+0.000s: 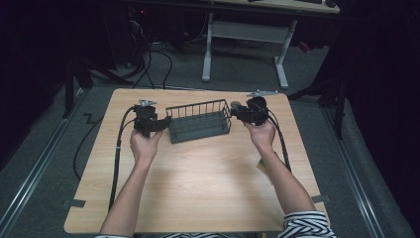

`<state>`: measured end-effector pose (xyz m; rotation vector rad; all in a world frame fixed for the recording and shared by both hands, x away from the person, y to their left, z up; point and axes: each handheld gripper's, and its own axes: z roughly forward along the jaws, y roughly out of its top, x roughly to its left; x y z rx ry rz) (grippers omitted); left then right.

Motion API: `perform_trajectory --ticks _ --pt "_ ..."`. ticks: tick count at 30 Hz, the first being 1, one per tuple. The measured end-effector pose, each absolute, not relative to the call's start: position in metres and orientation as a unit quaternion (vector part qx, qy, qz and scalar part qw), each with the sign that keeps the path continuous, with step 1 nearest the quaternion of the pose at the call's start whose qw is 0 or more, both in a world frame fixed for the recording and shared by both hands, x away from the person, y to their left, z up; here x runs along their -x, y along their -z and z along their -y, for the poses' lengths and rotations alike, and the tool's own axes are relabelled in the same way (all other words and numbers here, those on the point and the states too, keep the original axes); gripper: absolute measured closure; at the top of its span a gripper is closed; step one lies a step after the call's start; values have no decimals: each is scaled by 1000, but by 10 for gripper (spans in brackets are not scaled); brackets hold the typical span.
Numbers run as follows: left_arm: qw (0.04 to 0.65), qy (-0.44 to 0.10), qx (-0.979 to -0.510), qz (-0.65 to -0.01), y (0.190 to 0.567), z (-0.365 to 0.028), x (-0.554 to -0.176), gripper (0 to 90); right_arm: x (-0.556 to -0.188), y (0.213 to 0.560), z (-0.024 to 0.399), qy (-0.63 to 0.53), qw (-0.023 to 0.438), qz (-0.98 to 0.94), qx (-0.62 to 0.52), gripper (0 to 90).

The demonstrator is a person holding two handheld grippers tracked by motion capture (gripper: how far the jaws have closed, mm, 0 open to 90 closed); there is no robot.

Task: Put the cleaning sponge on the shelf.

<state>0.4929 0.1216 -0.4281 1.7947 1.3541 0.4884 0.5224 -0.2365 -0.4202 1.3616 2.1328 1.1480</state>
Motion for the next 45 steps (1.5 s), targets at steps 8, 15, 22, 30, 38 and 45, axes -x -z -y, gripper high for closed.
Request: perform_trajectory --ticks 8,15,22,30,38,45 --pt "399 -190 -711 -547 436 -122 -500 474 -539 436 233 -386 176 -755 -501 618" --pt "400 -179 -716 -544 440 -117 -503 535 -545 442 227 -383 174 -756 -501 645" --pt "393 -172 -724 -540 444 -113 -503 646 -548 447 222 -378 163 -765 -496 733" --pt "394 -162 -732 -532 443 -111 -500 744 -548 445 221 -369 157 -770 -497 797" --pt "391 -166 -743 -517 438 -111 -493 812 -544 444 223 -369 157 -772 -494 804" --pt "392 -171 -742 -517 439 -109 -487 805 -539 444 223 -364 157 -775 -492 804"
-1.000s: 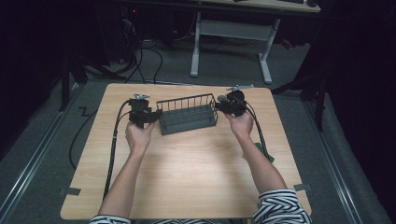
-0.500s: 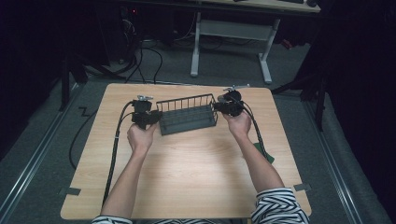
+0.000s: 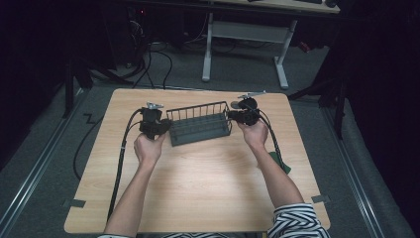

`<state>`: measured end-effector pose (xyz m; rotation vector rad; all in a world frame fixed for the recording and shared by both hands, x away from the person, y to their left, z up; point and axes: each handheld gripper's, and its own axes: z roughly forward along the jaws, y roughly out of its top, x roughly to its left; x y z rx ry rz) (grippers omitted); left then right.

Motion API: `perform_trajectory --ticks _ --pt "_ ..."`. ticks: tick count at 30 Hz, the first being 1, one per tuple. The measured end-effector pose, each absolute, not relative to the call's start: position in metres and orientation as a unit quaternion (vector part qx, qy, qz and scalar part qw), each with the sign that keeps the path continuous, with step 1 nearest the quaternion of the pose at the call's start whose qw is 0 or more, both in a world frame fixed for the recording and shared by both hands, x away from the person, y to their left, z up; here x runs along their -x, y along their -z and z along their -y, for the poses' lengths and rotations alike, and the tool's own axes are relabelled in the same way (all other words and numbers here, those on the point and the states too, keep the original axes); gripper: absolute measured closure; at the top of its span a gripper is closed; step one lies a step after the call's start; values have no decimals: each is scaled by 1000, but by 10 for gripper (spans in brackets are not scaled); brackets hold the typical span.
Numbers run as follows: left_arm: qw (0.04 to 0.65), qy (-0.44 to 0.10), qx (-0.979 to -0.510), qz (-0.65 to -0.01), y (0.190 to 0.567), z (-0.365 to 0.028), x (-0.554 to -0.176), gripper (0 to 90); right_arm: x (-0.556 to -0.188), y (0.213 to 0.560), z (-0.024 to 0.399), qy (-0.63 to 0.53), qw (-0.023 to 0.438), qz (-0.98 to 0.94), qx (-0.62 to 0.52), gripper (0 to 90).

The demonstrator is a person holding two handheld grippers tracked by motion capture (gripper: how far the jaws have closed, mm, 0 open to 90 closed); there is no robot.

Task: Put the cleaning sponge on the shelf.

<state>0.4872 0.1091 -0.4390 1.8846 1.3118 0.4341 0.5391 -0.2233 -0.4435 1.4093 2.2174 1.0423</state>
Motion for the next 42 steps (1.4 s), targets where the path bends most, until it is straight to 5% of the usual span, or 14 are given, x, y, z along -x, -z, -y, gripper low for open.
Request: perform_trajectory --ticks 42 --pt "415 -143 -756 -486 441 -97 -404 783 -452 439 249 -350 148 -795 -473 788"
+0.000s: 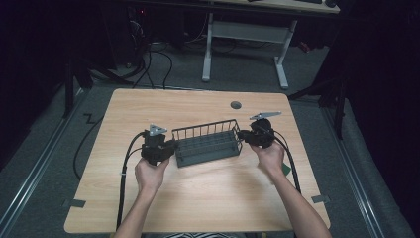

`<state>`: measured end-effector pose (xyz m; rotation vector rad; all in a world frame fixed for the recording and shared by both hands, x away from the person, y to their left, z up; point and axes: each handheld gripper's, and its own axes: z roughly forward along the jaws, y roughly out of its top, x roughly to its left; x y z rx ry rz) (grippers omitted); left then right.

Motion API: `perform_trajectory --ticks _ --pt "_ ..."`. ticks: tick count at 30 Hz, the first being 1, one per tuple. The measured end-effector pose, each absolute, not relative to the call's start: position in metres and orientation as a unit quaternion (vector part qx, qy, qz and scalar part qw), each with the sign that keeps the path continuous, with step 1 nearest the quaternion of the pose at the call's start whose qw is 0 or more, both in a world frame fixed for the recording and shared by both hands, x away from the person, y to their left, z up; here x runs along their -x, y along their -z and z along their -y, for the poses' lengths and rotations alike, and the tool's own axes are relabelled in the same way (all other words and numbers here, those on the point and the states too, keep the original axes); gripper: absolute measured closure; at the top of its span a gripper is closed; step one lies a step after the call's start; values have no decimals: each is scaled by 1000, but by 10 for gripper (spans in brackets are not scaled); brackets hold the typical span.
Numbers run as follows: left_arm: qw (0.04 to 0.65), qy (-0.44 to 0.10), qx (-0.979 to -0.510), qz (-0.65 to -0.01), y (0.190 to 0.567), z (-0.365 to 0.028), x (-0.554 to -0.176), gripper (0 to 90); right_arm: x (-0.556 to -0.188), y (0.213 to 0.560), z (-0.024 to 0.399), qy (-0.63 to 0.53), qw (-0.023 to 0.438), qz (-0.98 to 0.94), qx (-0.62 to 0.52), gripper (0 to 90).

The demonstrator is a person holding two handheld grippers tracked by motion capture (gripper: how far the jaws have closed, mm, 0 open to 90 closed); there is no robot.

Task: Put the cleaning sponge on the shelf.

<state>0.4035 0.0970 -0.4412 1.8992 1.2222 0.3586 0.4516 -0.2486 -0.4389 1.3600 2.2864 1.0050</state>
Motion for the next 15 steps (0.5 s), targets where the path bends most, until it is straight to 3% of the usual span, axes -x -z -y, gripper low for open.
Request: perform_trajectory --ticks 10,15 --pt "415 -136 -756 -488 443 -97 -397 755 -440 439 251 -352 147 -794 -474 766" --pt "414 -138 -756 -488 447 -96 -398 641 -439 441 247 -348 165 -794 -470 622"
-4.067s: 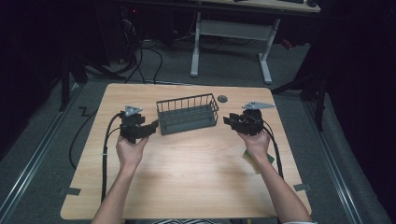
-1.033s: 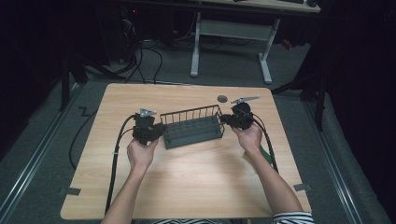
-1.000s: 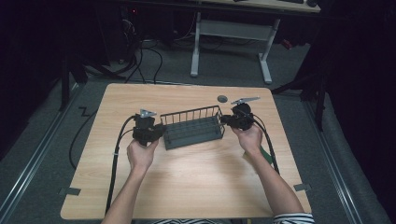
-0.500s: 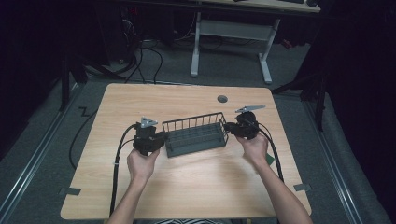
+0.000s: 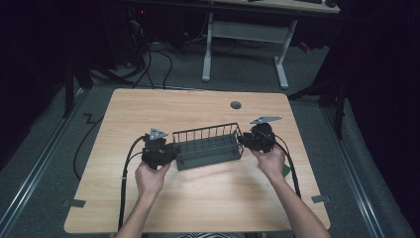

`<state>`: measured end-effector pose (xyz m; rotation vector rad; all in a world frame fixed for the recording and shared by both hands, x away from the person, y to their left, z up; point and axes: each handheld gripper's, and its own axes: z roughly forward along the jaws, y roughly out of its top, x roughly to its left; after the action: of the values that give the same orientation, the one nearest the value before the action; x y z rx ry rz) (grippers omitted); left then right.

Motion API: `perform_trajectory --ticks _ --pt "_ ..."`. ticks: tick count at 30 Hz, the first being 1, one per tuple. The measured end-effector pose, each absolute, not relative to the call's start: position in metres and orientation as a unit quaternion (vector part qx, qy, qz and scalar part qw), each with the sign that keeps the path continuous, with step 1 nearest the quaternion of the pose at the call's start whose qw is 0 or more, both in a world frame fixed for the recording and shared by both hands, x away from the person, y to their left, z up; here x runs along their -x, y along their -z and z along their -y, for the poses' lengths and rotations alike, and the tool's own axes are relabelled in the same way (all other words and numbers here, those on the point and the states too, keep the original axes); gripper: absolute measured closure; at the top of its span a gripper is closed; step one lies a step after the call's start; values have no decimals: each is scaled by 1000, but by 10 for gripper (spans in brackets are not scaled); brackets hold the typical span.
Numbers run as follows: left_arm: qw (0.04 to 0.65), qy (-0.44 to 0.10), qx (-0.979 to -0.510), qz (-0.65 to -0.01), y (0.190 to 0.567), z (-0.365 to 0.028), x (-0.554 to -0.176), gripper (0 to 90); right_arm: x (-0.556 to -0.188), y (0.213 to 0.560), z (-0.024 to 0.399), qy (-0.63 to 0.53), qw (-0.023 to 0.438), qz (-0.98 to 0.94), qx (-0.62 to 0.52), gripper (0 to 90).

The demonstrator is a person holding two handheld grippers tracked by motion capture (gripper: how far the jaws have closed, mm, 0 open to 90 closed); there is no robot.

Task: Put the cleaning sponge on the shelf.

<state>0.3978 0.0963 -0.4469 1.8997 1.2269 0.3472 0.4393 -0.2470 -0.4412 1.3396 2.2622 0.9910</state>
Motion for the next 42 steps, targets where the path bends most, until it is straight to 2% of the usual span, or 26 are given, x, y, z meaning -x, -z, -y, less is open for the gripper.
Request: perform_trajectory --ticks 4,8,12,20,26,35,42 --pt "427 -139 -745 -493 450 -99 -397 521 -439 442 249 -353 173 -788 -474 506" --pt "435 -144 -740 -492 450 -102 -396 413 -436 442 260 -375 178 -769 -487 461" --pt "445 -143 -738 -487 448 -107 -393 358 -434 441 270 -380 171 -764 -493 420" --pt "472 -160 -723 -478 446 -125 -383 326 -421 434 283 -414 186 -747 -487 418" --pt "467 -168 -715 -492 455 -143 -378 328 -413 434 297 -408 192 -742 -496 394" --pt "422 -187 -723 -514 482 -164 -375 325 -396 441 319 -405 229 -736 -492 366" --pt "393 -190 -723 -535 505 -175 -377 322 -380 448 336 -393 223 -739 -499 335"
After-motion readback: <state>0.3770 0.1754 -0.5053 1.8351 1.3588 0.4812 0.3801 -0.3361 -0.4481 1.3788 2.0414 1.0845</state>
